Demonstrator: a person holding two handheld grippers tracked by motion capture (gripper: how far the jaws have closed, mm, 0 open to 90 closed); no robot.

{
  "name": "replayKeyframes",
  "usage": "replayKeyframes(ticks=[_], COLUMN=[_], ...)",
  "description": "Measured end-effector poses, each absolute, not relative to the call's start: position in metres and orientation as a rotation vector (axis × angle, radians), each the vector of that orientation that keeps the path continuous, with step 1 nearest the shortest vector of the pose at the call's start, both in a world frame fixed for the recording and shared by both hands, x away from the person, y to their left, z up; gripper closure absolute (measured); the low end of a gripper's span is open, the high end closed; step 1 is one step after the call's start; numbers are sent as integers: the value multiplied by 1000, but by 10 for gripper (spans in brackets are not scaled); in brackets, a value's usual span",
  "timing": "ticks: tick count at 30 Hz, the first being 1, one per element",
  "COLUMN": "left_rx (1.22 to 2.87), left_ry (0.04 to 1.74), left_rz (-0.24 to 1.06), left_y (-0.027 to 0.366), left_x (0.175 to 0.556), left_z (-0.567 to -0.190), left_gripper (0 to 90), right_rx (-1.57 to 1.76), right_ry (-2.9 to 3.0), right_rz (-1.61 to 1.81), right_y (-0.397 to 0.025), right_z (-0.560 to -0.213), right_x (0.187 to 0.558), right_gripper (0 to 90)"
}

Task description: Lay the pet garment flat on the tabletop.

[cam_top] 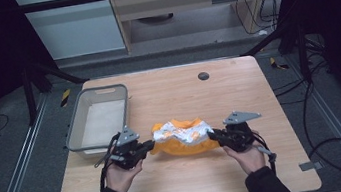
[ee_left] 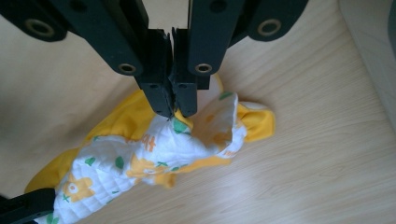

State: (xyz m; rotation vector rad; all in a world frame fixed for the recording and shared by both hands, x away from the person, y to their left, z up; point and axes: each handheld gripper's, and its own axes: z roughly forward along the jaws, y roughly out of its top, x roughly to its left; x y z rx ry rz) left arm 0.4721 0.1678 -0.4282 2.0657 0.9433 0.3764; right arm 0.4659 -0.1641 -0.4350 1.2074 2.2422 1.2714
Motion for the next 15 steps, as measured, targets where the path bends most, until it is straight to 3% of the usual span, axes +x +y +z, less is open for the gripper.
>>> replayKeyframes(ticks=[4, 7, 12, 15], left_rx=[2066, 2064, 2008, 1984], left_ry=[1033, 1071, 1063, 1035], left_rz=[404, 430, 500, 530], left_y=[160, 159, 173, 183], left_x=[498, 506, 498, 486], left_z=[-455, -464, -451, -443], left_gripper=[839, 765, 481, 398], right_rx=[1261, 1239, 1164, 1131], right_ry=[2209, 2186, 2142, 2117], right_rz=[1171, 1098, 1131, 1183], right_y=[-156, -151, -161, -172], right_z=[-465, -480, -466, -453], right_x=[496, 501, 492, 482], right_gripper=[758, 705, 613, 563])
